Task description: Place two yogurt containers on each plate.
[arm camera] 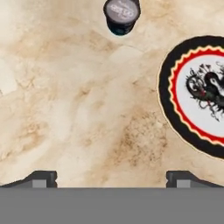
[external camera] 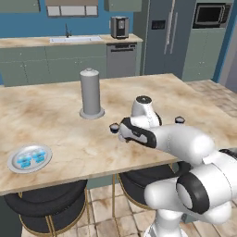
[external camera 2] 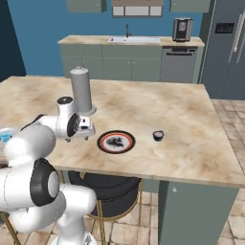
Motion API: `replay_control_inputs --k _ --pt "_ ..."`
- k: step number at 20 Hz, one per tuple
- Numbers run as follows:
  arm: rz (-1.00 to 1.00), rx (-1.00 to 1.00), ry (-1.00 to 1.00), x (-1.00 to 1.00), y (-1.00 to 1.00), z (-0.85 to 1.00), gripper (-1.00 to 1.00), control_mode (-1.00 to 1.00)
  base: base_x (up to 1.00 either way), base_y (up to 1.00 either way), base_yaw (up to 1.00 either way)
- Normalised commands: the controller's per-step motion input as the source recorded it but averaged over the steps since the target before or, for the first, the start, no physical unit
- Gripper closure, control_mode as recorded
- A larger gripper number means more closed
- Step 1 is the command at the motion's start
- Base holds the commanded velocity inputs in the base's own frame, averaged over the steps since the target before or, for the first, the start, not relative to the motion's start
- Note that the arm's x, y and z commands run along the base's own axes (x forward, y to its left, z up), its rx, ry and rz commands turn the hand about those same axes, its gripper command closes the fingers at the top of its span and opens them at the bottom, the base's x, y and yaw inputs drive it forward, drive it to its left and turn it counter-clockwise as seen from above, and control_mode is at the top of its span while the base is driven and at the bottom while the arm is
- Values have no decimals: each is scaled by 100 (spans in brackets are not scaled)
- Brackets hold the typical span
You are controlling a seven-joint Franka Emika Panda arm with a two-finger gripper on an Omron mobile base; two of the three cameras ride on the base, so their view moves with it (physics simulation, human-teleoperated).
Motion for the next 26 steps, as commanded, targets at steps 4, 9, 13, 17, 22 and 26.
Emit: replay_control_inputs --k 4,9,13,17,22,26 --pt "-7 1 1 100 0 0 -100 -100 0 0 0" --pt "-28 0 0 97 9 -8 -100 -100 0 0 0" --pt "-32 10 -2 28 25 -15 -100 -100 0 0 0" --pt "-41 23 -3 24 23 -2 -100 -100 0 0 0" --pt "-20 18 0 33 7 -6 -100 -100 0 0 0" --pt "0 1 0 40 0 -27 -100 -100 0 0 0"
